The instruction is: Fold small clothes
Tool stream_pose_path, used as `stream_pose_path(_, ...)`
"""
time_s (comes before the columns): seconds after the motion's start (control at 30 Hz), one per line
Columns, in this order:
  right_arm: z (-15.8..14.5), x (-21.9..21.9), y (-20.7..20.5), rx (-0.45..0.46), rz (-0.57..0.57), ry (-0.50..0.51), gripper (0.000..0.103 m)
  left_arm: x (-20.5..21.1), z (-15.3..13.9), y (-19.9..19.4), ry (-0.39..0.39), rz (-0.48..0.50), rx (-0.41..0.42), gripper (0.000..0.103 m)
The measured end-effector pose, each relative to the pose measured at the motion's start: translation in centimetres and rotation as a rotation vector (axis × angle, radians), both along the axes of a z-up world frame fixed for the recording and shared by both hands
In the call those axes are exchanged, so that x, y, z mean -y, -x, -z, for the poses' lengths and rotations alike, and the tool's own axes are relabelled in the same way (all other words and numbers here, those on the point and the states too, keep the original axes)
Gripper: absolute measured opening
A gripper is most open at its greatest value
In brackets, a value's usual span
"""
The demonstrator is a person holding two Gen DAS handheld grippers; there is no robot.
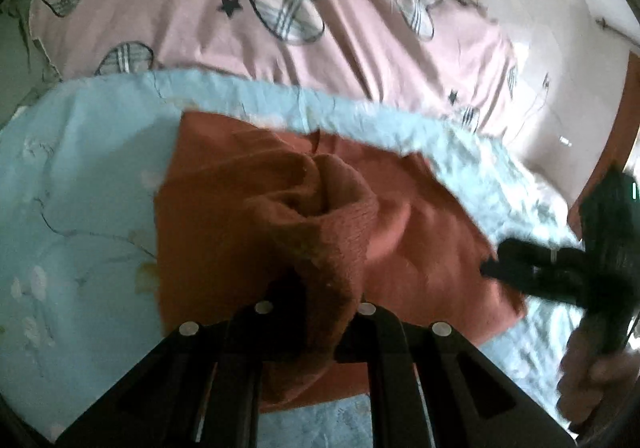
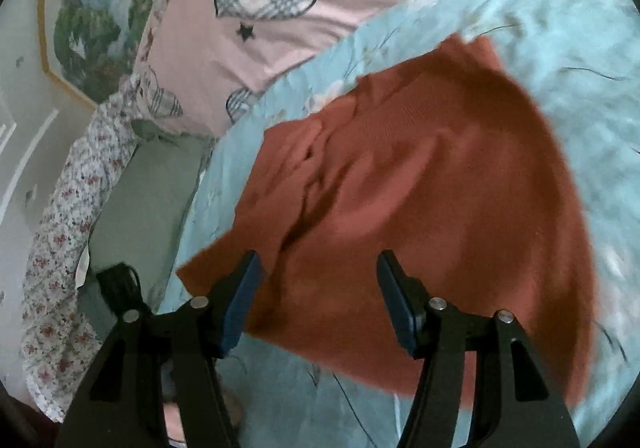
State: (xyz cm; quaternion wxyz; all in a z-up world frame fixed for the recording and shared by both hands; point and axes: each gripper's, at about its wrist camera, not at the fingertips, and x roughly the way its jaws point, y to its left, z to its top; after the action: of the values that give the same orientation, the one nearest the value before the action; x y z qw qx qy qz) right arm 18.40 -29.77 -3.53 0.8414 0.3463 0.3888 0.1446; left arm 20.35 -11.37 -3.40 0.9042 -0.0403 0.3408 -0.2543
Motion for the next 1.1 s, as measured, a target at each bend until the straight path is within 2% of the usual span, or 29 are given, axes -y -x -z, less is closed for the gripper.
stream_pose_path(0.17,1.2,-2.0,-7.0,-0.039,-0.098,-0.080,0.062,0.3,0.9,0.5,-0.042,-0.005,0.017,0.008)
stream_pose_path(0.33,2.8,-4.6,-13.1,-0.118,-0.172,-0.052,0.060,0.4,0.9,0.7,-0.074,0.002,0.043,0.008)
stream_pose_path(0.37,3.2,-5.2,-14.1,-0.127,-0.185,-0.039,0.045,0.5,0.9,0.8,-0.079,0.003,0.047,0.008)
stream_pose_path(0.4,3.3,-5.3,-14.6,-0.131,-0.186,-0.034,0.020,0.5,0.9,0.7,-0.083,0.005,0.050,0.008)
stream_pose_path(0.47,2.8,-5.3,-15.2,-0.113,-0.192,-0.045,0.015,0.6,0.7,0.9,-0.092,0.009,0.059,0.008)
stream_pose_path(0.53,1.3,-4.8,-14.6,-0.064,-0.192,-0.032,0.015,0.7,0.3,1.2,-0.099,0.017,0.072,0.008)
stream_pose_path(0.67,-3.0,-1.0,-11.6,0.053,-0.148,0.007,0.014,1.6,-1.7,2.1,-0.102,0.053,0.112,0.008)
stream_pose_path(0.77,-4.5,3.1,-9.0,0.075,-0.088,0.072,0.014,3.3,-3.9,2.7,-0.025,0.113,0.118,0.008)
stream_pose_path(0.9,-2.8,7.8,-6.7,0.008,-0.018,0.144,0.014,7.5,-4.8,3.1,0.050,0.208,0.079,0.008)
stream_pose_path(1.0,-0.5,10.3,-5.5,-0.034,0.013,0.143,0.014,10.8,-3.8,3.5,0.047,0.261,0.062,0.008)
stream_pose_path(1.1,0.4,11.1,-4.9,-0.045,0.021,0.151,0.014,13.8,-2.0,4.1,0.019,0.306,0.031,0.008)
